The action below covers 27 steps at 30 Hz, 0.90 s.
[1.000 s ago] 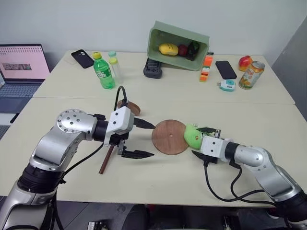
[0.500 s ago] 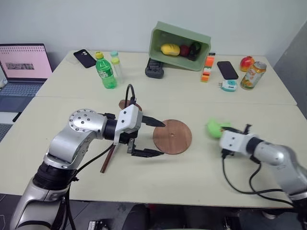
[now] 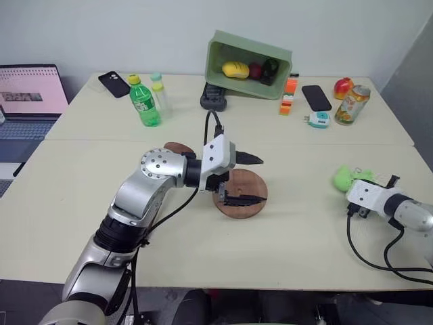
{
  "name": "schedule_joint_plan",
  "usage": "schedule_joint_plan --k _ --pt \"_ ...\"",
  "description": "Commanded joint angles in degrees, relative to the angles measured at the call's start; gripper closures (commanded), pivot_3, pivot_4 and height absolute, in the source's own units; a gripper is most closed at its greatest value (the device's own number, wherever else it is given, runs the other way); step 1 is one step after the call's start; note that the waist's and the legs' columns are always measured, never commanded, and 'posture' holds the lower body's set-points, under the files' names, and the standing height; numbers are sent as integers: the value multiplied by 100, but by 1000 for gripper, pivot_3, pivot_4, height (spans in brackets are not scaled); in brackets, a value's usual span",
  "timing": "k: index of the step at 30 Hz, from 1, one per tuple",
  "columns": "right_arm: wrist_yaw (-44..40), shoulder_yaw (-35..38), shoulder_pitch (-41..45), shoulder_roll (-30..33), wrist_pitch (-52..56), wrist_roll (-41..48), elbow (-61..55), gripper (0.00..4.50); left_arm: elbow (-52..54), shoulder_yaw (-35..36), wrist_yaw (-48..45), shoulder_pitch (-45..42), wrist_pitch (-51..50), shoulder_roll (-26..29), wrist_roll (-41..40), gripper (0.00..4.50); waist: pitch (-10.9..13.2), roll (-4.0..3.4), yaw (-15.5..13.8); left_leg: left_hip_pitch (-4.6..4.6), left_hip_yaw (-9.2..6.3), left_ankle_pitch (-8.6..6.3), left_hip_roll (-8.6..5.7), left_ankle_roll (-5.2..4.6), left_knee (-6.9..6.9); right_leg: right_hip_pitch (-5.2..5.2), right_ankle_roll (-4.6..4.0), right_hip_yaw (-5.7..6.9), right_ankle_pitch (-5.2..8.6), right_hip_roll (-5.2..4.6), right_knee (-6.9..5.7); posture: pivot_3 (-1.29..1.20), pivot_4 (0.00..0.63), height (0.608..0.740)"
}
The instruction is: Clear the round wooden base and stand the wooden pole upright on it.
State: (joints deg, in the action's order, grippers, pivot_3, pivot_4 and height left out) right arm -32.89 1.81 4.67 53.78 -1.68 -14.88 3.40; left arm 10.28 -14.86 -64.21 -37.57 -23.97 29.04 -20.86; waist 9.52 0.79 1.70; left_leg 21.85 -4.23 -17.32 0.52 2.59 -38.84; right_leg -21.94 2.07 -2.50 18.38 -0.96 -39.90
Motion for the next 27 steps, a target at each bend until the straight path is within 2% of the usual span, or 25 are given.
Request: schedule_joint_plan --k 1,4,6,10,13,16,23,27 --pt "-428 521 -256 117 353 500 -807 2446 146 191 191 -125 -155 142 73 0 0 -1 -4 0 -3 0 -2 0 0 0 0 0 0 -1 0 0 150 740" --pt "-892 867 -597 293 688 832 -1475 1742 204 373 294 -164 -344 372 88 0 0 -3 -6 1 -13 0 -3 0 0 0 0 1 0 -3 1 0 150 740" --pt "-1255 1293 -744 395 967 1300 -2075 1243 331 782 343 -205 -711 784 -63 0 0 -2 -6 2 -16 0 -3 0 0 1 0 3 0 -3 0 0 150 740" --pt "-1854 1843 -891 464 1591 2151 -2937 1243 416 1575 434 -267 -1506 1612 -393 0 5 -6 34 2 -18 0 8 -1 2 -6 0 2 0 2 -4 0 150 740" --pt "-2180 1878 -643 331 2182 3223 -3430 1243 230 2176 51 -5 -2210 2838 -483 0 5 -5 6 -4 -28 -1 8 -1 3 7 1 15 0 7 2 0 150 740" --pt "-2356 1706 -504 333 2434 3617 -3601 1243 -19 2386 -272 364 -2398 3663 -512 0 21 -6 56 -8 -23 -1 10 -2 9 2 0 8 1 9 0 0 150 740" --pt "-2005 921 332 -227 3134 4442 -4000 1243 -549 1933 -515 679 -2778 4269 -414 0 27 2 -36 -4 -33 -2 -6 -3 2 16 1 25 2 -6 7 0 150 740" --pt "-1719 539 805 -579 3564 4802 -4169 1243 -742 1492 -349 163 -3465 4051 -477 0 38 19 -26 5 -36 -2 -4 -3 2 5 2 27 3 -3 2 0 150 740"
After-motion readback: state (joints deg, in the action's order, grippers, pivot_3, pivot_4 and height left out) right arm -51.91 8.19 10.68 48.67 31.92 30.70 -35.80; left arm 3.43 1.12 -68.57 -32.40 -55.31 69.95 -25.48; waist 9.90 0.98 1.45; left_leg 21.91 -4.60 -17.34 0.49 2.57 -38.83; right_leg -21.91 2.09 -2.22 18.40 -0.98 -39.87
